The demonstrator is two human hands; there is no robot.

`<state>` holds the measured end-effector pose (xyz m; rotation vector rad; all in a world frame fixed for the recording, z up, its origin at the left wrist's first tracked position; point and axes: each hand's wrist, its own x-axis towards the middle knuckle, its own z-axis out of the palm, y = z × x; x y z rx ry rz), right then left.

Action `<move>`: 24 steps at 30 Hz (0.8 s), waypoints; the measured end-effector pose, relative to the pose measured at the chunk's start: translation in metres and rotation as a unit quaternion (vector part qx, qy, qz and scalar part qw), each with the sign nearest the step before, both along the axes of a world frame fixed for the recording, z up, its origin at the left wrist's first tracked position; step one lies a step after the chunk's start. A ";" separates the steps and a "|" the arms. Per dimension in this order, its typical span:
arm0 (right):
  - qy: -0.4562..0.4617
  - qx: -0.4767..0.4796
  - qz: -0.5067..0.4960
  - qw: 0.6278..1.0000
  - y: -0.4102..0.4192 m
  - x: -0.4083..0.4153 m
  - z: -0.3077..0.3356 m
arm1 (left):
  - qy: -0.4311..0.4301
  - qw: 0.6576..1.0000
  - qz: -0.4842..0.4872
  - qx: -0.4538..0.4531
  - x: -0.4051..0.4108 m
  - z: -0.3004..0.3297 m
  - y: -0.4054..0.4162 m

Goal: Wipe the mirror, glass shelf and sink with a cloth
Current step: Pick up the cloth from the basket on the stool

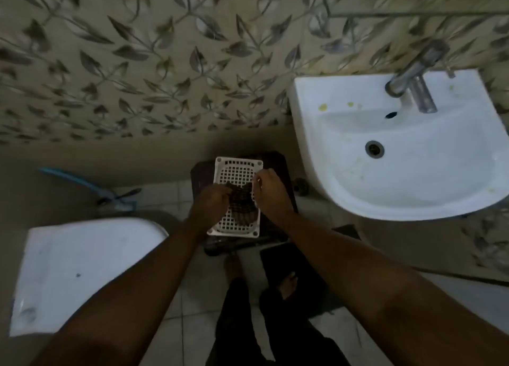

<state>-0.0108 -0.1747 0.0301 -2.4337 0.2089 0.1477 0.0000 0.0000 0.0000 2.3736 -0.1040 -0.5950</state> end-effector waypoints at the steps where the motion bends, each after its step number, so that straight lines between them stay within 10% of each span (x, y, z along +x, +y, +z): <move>1: 0.033 0.014 -0.005 0.999 0.005 -0.003 -0.013 | 0.011 1.000 0.007 -0.001 -0.001 -0.011 0.006; 8: 0.211 -0.014 0.013 0.977 0.030 0.005 -0.103 | 0.091 0.992 0.089 0.004 -0.017 -0.074 0.021; 24: 0.243 -0.182 -0.004 0.953 0.078 0.023 -0.174 | 0.110 0.988 0.095 -0.046 -0.008 -0.123 0.012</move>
